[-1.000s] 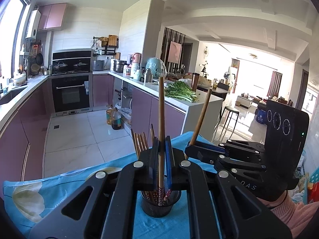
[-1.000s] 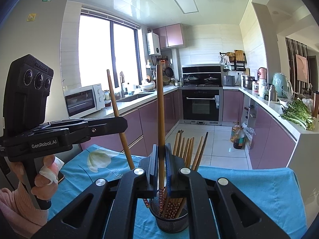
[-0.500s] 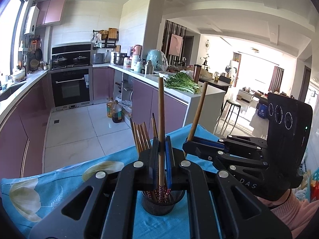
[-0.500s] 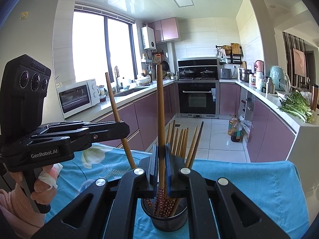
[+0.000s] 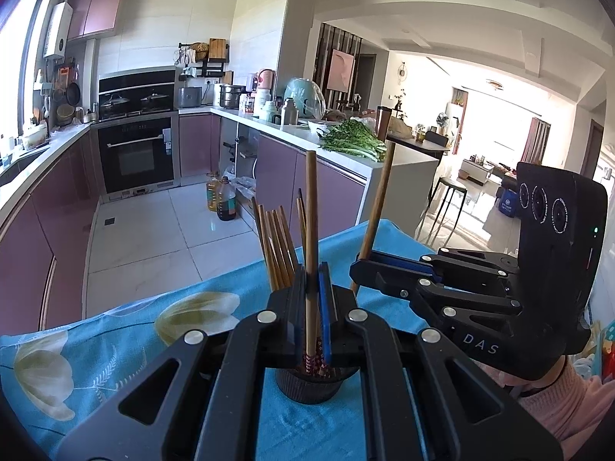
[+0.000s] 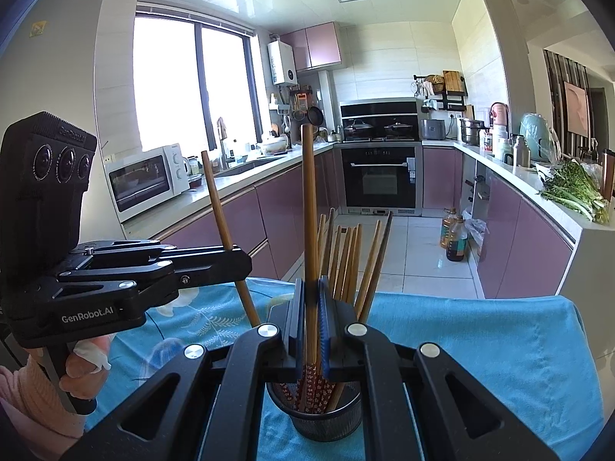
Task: Organize utensils
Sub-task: 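Lower both upright chopsticks into the black mesh cup, then open both tools to release the chopsticks into the cup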
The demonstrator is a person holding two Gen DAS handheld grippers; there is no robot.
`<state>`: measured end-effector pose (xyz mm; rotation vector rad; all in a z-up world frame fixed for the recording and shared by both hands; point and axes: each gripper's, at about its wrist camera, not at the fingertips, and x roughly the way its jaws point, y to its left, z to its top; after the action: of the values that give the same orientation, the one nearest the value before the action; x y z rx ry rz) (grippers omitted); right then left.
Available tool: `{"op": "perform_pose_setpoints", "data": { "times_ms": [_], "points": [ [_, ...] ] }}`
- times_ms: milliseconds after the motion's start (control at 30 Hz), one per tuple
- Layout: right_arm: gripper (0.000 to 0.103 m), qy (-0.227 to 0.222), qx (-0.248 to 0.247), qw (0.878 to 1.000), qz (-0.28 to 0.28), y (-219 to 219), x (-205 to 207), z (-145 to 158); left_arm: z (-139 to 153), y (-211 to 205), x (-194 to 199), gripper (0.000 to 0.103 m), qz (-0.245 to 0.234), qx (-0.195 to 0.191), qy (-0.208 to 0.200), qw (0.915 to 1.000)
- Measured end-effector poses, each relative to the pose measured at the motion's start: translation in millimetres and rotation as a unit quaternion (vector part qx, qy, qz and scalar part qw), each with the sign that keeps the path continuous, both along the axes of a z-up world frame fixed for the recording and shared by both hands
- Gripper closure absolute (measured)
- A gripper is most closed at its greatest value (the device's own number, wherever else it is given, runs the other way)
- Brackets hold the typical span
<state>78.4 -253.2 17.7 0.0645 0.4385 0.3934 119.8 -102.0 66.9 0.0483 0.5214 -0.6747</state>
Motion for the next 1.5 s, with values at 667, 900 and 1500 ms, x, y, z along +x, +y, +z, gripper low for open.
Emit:
{"op": "perform_pose_setpoints", "data": {
  "times_ms": [667,900,1500],
  "points": [
    [0.097,0.033,-0.003,0.999,0.002,3.4,13.3,-18.3,-22.8,-4.3,9.3,0.096,-0.004,0.026,0.034,0.9991],
    [0.097,0.046,-0.002,0.999,0.002,5.3,14.5,-26.5,-29.0,-9.6,14.7,0.096,-0.009,0.032,0.046,0.9984],
    [0.096,0.06,0.008,0.998,-0.009,2.7,28.0,-30.7,-46.1,-23.2,48.8,0.095,0.001,0.041,0.07,0.9967]
  ]
}}
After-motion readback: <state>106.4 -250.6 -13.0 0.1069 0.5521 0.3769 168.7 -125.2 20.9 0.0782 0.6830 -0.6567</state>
